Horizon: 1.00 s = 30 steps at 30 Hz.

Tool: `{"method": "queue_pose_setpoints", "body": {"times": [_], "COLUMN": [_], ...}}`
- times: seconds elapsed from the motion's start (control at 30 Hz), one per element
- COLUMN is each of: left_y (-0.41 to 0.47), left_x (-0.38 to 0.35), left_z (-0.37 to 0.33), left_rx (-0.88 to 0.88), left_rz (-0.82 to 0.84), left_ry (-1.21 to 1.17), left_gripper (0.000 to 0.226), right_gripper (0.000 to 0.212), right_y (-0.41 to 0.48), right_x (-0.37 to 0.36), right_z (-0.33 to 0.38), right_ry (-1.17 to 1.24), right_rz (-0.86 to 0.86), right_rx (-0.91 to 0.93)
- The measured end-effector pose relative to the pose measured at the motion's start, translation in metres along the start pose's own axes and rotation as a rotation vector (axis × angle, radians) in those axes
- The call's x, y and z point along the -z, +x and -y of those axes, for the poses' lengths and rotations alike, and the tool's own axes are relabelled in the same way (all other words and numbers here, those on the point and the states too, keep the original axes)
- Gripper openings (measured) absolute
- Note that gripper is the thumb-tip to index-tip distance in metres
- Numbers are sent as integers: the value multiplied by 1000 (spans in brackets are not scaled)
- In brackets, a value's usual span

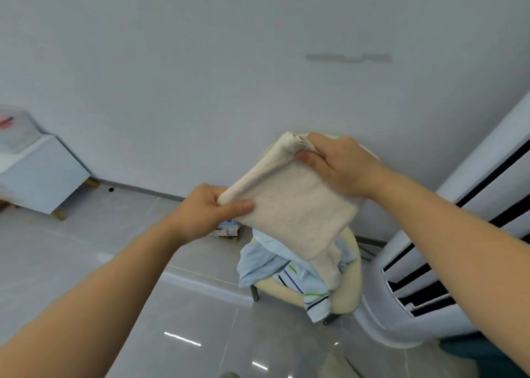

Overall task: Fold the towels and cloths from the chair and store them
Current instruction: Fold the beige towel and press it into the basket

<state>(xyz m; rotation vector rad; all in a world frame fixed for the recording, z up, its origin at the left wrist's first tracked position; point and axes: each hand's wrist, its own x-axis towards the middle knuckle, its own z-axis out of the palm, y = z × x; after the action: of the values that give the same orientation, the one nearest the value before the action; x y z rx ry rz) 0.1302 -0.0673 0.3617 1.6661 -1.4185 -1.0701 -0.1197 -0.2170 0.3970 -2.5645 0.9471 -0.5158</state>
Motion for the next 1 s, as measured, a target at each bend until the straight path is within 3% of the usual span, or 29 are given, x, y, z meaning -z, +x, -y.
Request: {"method": "queue_pose_setpoints", "body": {"times": [0.17,0.27,0.43,0.6,0.67,0.73,0.83,0.9,1.0], "left_y": [-37,-52,-57,-60,-61,-72,-87,-94,-97], "left_x": [45,57,61,56,54,51,43,43,61], "left_z": [-100,-131,-144,-139,-133,-123,-109,-101,-85], "left_rx": [15,-57,-101,-56,54,113,150,219,264], "left_rz": [-84,-188,-500,-737,-685,-512,-364,-421,-697], "left_ry": [-148,-207,-341,-583,-850,-1071,-1160,-1178,-864], "left_gripper": [37,30,17,30,36,45,49,51,50], "right_gripper": [38,39,53,51,45,44,43,43,46], "right_y": [28,28,19,20,24,30,41,48,58], "right_x": [87,111,96,74,71,70,66,59,44], "right_z": [63,82,107,144,156,176,210,228,245], "right_ry": [82,171,500,390,318,255,167,148,160], "right_rz": [64,-3,-183,-313,-296,-262,-217,-188,-200], "right_rx": [-106,-135,-304,-311,-273,-204,-144,-155,-217]}}
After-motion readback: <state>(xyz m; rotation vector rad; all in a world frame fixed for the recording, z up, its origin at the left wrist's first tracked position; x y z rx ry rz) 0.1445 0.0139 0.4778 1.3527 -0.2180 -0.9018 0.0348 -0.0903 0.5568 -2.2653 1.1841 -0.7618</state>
